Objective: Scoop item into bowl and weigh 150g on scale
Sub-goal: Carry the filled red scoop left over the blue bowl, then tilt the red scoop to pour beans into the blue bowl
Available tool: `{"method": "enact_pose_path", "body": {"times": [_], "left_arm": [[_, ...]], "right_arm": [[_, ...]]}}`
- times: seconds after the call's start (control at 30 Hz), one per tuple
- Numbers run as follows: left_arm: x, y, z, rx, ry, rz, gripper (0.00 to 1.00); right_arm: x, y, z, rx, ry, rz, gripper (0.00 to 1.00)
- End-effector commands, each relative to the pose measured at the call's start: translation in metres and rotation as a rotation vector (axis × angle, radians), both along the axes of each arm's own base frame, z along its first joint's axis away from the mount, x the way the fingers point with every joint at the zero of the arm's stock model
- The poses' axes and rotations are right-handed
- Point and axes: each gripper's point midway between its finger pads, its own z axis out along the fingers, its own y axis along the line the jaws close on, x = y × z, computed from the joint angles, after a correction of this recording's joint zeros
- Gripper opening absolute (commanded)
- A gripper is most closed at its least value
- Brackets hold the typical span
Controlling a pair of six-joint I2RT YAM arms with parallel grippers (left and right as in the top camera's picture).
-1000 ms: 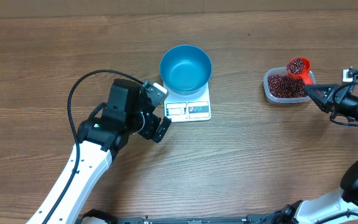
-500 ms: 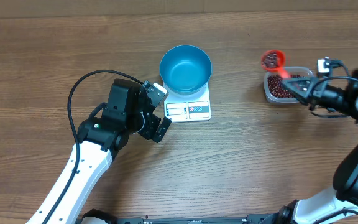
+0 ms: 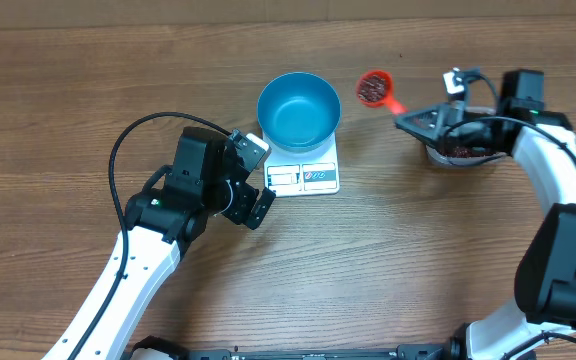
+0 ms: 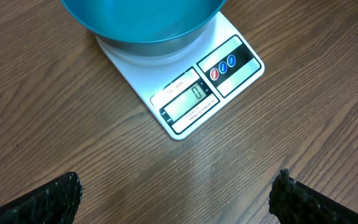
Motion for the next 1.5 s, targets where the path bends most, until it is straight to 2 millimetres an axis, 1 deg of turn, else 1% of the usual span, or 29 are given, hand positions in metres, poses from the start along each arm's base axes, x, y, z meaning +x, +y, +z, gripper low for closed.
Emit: {"method": "enact_pose_path", "body": {"times": [0.0,0.2,0.33,0.43,0.6,0.73,0.9,1.03,1.17,1.27,1.37,1.47], "left_arm": [[0.001,0.003,-0.003,0.002,0.01,0.018,1.0],[0.001,0.003,-0.003,0.002,0.01,0.018,1.0],[0.001,0.003,-0.003,0.002,0.01,0.018,0.99],[0.001,0.003,-0.003,0.002,0.01,0.018,1.0],[0.001,0.003,-0.003,0.002,0.01,0.018,1.0],[0.001,0.003,-0.003,0.002,0.01,0.018,0.99],[0.001,0.003,-0.003,0.002,0.01,0.018,1.0],[0.001,0.003,-0.003,0.002,0.01,0.018,1.0],[0.001,0.003,-0.003,0.002,0.01,0.018,0.99],[0.001,0.003,-0.003,0.002,0.01,0.018,1.0],[0.001,0.003,-0.003,0.002,0.01,0.018,1.0],[0.001,0.003,-0.003,0.002,0.01,0.018,1.0]], "right_arm": [[0.003,0.02,-0.002,-0.005,0.097,0.002,0.04],[0.01,0.058,0.0,-0.045,0.073,0.029,0.04],[0.015,0.076,-0.002,-0.115,0.053,0.022,0.04],[0.017,0.089,-0.006,-0.181,0.043,0.01,0.04],[0.021,0.104,-0.014,-0.311,0.01,-0.018,0.04],[0.023,0.117,-0.012,-0.434,-0.057,-0.024,0.04],[0.028,0.115,-0.011,-0.667,-0.136,-0.063,0.04],[0.028,0.116,-0.008,-0.839,-0.23,-0.066,0.04],[0.026,0.118,-0.01,-0.995,-0.318,-0.058,0.04],[0.025,0.112,-0.014,-1.126,-0.368,-0.07,0.04],[0.024,0.112,-0.014,-1.216,-0.42,-0.066,0.04],[0.022,0.114,-0.013,-1.269,-0.465,-0.05,0.04]]}}
